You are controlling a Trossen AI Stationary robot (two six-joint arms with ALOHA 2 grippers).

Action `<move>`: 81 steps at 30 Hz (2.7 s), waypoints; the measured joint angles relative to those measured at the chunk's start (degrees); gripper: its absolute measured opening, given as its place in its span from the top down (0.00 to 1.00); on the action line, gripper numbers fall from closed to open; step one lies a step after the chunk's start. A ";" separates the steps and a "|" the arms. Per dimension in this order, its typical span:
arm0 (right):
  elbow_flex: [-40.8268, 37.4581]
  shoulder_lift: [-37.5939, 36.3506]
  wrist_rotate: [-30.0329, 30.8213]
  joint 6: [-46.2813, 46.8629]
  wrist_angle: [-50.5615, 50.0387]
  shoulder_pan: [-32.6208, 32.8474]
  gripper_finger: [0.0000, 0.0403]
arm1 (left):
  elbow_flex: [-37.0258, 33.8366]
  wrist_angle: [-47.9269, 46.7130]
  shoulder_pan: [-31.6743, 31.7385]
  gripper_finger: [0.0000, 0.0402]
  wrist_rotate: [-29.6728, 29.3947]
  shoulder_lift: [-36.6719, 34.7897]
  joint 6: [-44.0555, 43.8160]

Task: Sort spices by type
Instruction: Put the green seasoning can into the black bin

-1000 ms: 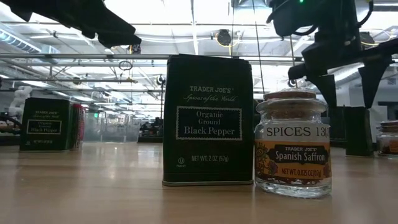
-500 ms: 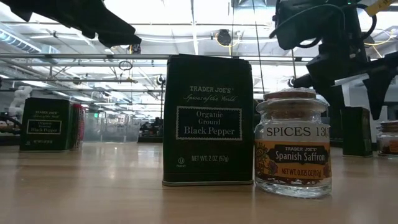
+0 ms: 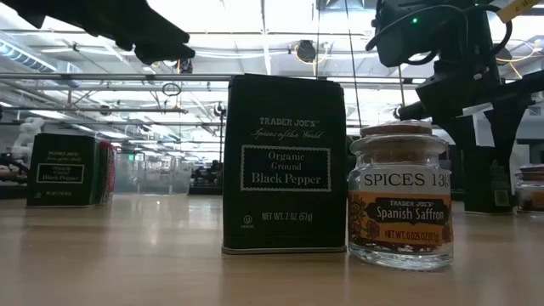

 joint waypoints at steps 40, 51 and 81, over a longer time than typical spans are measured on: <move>34.45 -1.88 10.52 -32.09 -15.38 -43.00 0.74 | 0.22 4.95 6.91 0.30 -4.79 5.51 4.80; 34.45 4.91 10.62 -42.01 -11.04 -54.84 0.74 | -0.16 -3.36 4.16 0.30 -4.00 -7.85 2.31; 34.43 17.16 7.25 -40.42 -1.92 -56.91 0.74 | -1.11 -3.45 4.22 0.30 -5.84 -6.75 3.51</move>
